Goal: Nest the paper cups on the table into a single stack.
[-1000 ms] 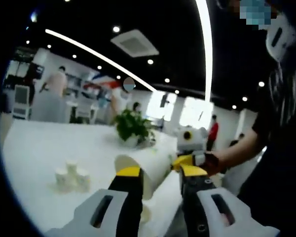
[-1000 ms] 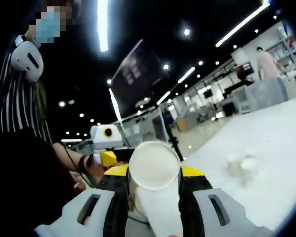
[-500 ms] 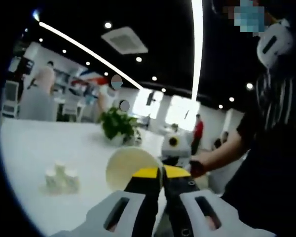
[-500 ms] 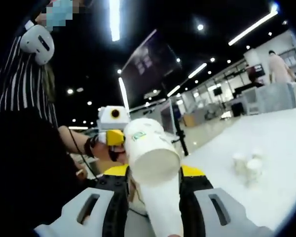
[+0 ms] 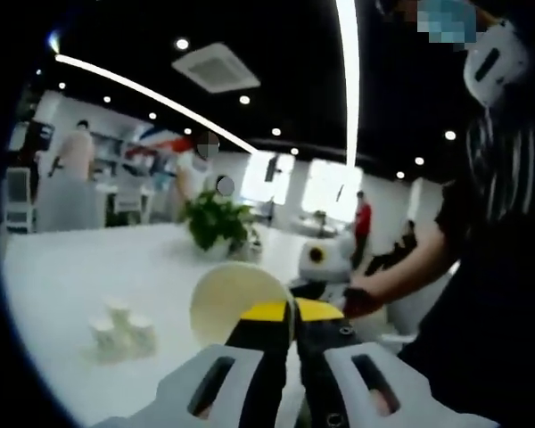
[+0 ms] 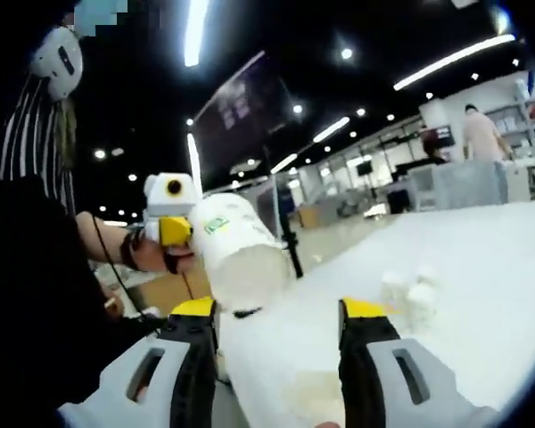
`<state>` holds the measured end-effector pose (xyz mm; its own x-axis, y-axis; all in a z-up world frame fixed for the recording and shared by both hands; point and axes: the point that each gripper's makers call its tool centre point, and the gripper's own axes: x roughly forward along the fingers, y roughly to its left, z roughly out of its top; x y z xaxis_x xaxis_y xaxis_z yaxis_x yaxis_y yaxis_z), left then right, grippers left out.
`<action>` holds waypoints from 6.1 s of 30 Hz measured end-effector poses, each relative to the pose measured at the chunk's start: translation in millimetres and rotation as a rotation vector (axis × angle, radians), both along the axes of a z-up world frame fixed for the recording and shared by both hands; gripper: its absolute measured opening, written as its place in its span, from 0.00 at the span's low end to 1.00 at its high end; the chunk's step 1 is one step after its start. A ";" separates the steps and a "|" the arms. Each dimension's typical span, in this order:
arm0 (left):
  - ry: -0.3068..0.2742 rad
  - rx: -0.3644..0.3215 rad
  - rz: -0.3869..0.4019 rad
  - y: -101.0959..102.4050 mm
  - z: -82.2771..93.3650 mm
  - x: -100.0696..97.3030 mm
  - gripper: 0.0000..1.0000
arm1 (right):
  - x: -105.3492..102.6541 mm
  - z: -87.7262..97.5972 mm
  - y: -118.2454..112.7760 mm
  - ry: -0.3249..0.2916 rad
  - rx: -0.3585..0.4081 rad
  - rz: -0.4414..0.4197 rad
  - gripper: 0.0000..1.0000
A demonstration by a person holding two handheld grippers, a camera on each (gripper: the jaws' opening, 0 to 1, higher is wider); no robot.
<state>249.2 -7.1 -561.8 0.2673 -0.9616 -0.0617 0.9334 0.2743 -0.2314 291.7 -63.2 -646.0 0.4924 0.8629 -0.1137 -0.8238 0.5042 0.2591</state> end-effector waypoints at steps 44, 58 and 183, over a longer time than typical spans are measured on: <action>-0.148 0.465 -0.120 -22.8 -66.8 2.7 0.00 | 61.1 -19.4 -75.4 -0.035 -0.152 -0.227 1.00; -0.271 0.716 -0.276 -30.4 -103.0 1.5 0.00 | 82.7 -37.6 -90.6 -0.045 -0.230 -0.247 1.00; 0.059 0.416 0.419 69.0 -127.8 84.4 0.86 | 108.2 -27.4 -83.6 -0.018 -0.302 -0.211 0.95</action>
